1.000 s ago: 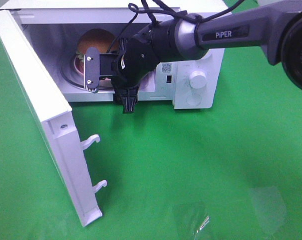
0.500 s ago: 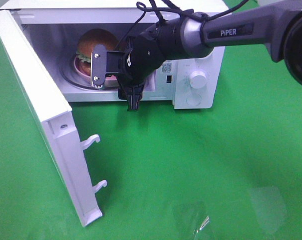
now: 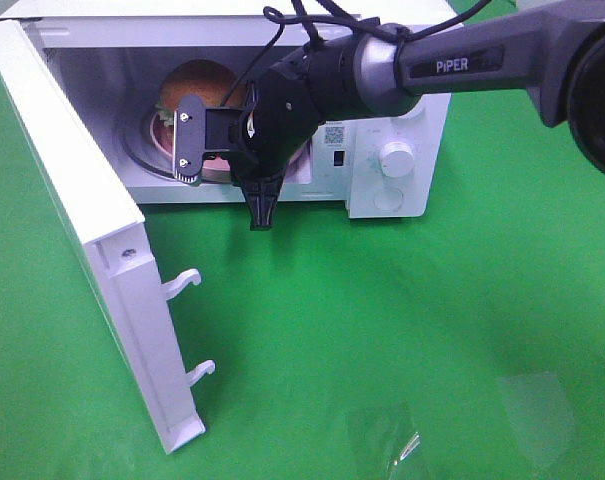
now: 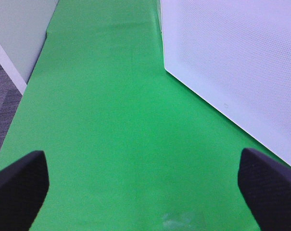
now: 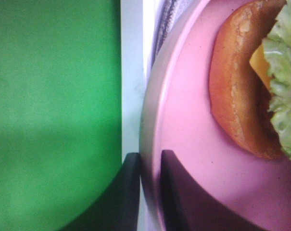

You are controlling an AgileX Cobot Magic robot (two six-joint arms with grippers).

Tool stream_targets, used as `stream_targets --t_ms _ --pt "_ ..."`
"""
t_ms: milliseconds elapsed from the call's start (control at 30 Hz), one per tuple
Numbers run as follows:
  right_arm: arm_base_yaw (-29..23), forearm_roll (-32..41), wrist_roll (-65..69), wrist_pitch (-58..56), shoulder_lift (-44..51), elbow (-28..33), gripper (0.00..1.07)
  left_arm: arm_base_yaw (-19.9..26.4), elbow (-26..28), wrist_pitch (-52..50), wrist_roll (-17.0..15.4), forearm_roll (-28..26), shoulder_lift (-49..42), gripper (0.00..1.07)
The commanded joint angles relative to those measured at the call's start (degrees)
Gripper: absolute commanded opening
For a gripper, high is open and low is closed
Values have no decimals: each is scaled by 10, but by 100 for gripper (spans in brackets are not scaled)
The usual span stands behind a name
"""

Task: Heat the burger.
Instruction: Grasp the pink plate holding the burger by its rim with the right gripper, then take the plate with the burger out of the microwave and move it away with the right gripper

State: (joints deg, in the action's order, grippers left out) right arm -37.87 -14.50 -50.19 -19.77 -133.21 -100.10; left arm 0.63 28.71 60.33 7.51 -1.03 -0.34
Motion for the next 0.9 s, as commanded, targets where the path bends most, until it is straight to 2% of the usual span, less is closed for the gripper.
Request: stream_targets --t_ms 33,400,533,567,733,800,900 --pt "-1 12 2 -20 10 -2 0 1 -1 -8 -1 -2 -10 100" --pt "-10 41 -58 -81 27 -2 0 1 -1 -8 -1 -2 -10 100" --pt "-10 51 -118 -76 49 29 0 1 -1 -8 -1 -2 -10 100" --pt "-10 51 -154 -60 64 52 0 1 -1 -8 -1 -2 -10 100" --pt "-10 51 -189 -30 93 100 0 1 -1 -8 -1 -2 -10 100" --pt "-10 51 -223 15 124 155 0 1 -1 -8 -1 -2 -10 100" --pt "-10 51 -234 25 132 167 0 1 -1 -8 -1 -2 -10 100"
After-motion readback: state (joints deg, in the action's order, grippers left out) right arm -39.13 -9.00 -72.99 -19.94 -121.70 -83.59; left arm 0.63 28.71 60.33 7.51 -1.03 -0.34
